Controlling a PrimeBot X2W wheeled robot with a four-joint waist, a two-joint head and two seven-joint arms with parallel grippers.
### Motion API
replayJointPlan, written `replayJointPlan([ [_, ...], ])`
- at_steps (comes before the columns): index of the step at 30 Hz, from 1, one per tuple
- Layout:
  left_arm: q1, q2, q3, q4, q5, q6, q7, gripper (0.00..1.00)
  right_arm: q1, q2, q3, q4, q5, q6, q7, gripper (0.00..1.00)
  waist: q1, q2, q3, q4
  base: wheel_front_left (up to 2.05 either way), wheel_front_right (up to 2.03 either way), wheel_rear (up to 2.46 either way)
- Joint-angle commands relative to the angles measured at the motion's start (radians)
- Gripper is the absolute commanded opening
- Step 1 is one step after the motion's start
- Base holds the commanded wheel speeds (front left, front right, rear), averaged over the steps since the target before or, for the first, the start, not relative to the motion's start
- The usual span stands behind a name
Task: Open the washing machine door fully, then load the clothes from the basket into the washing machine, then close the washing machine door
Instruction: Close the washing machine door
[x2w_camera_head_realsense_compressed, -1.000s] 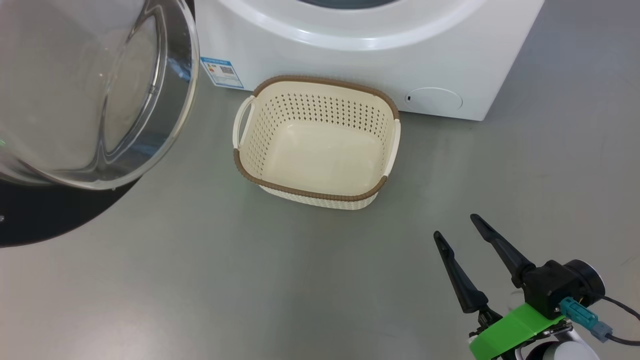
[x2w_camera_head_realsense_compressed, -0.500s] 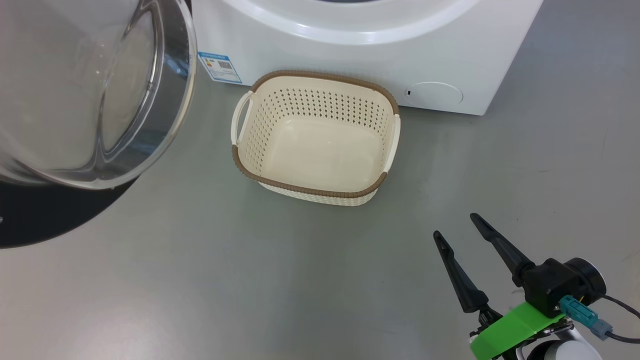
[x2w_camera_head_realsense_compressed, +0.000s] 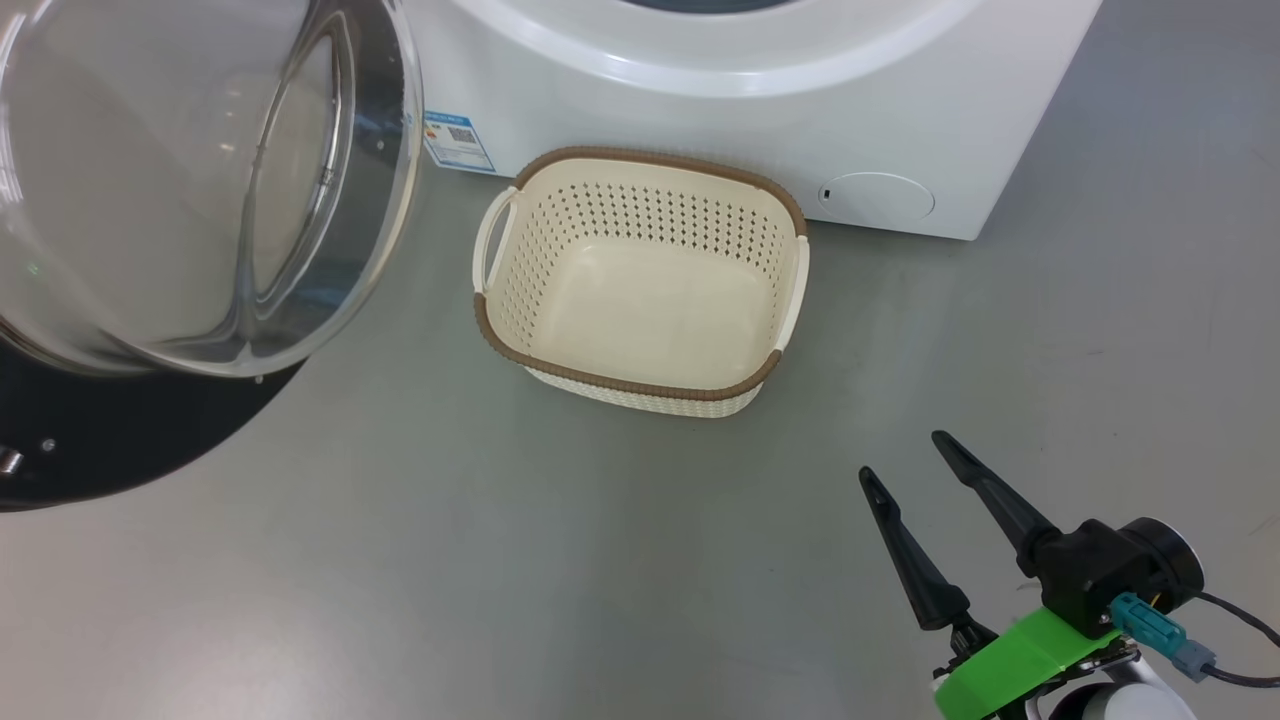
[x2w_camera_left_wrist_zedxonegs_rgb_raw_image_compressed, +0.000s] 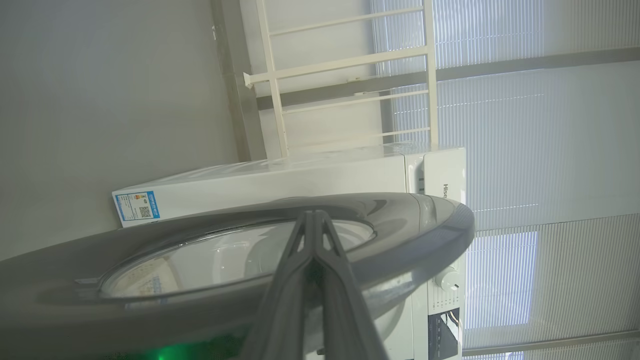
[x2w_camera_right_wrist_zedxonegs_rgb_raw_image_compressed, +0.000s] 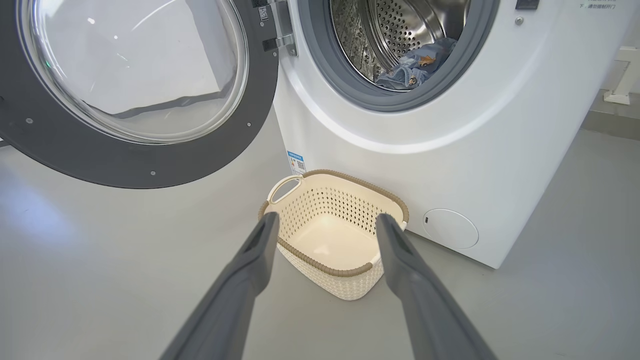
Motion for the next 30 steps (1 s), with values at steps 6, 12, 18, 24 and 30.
replayJointPlan([
  [6,0.042,0.014,0.006,-0.072,-0.057,-0.003,0.098,0.00,-0.020,-0.002,0.031,-0.017,-0.001,0.001,-0.003,1.00,0.0000,-0.0001,0.001,-0.005,0.00,0.00,0.00],
  [12,0.063,-0.007,0.001,-0.130,-0.083,0.016,0.150,0.00,-0.021,0.001,0.028,-0.011,0.001,0.001,-0.008,1.00,0.0000,-0.0001,-0.001,-0.009,0.00,0.00,0.00],
  [18,0.075,-0.037,-0.015,-0.199,-0.107,0.027,0.199,0.00,-0.023,0.009,0.025,-0.001,0.005,0.001,-0.015,1.00,0.0000,-0.0001,-0.006,-0.008,0.00,0.00,0.00],
  [24,0.106,-0.063,-0.048,-0.281,-0.105,0.056,0.242,0.00,-0.031,0.024,0.030,0.014,0.011,0.001,-0.030,1.00,0.0000,-0.0001,-0.009,-0.019,0.00,0.00,0.00],
  [30,0.162,-0.070,-0.050,-0.326,-0.096,0.085,0.261,0.00,-0.034,0.037,0.027,0.029,0.014,0.001,-0.054,1.00,0.0000,-0.0001,-0.004,-0.042,0.00,0.00,0.00],
])
